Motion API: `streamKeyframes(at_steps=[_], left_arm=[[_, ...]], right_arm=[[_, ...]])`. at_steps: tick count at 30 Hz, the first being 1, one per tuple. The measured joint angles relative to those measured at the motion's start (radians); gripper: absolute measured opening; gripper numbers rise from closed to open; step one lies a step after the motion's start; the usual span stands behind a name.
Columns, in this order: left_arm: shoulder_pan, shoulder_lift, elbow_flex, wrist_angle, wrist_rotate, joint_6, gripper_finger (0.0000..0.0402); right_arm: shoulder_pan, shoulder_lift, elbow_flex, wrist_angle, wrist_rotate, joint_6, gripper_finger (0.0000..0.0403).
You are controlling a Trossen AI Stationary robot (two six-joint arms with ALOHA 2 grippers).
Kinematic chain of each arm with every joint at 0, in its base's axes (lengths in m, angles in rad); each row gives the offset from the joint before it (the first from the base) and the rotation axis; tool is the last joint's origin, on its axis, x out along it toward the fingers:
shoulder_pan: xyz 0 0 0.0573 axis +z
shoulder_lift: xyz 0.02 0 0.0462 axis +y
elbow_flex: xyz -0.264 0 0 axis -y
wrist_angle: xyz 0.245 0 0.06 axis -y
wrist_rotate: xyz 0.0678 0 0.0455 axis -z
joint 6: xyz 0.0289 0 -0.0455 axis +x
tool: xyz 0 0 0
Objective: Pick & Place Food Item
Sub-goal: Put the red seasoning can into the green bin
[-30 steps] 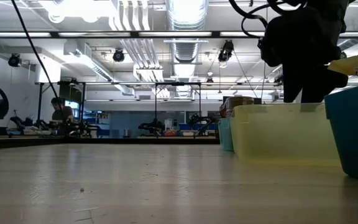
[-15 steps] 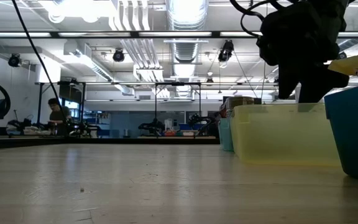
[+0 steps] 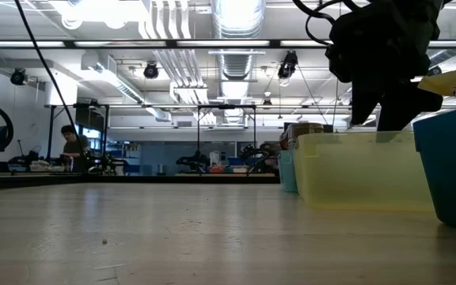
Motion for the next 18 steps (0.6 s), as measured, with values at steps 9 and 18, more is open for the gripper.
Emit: streamKeyframes(at_steps=[9, 18], left_arm=[[0.0, 0.0, -0.002, 0.008, 0.003, -0.007, 0.0216], [0.0, -0.001, -0.002, 0.032, 0.002, -0.071, 0.0216]], right_arm=[[0.001, 0.0, 0.0, 0.006, 0.0, 0.0, 0.0302], [0.002, 0.0, 0.0, 0.007, 0.0, 0.003, 0.0302]])
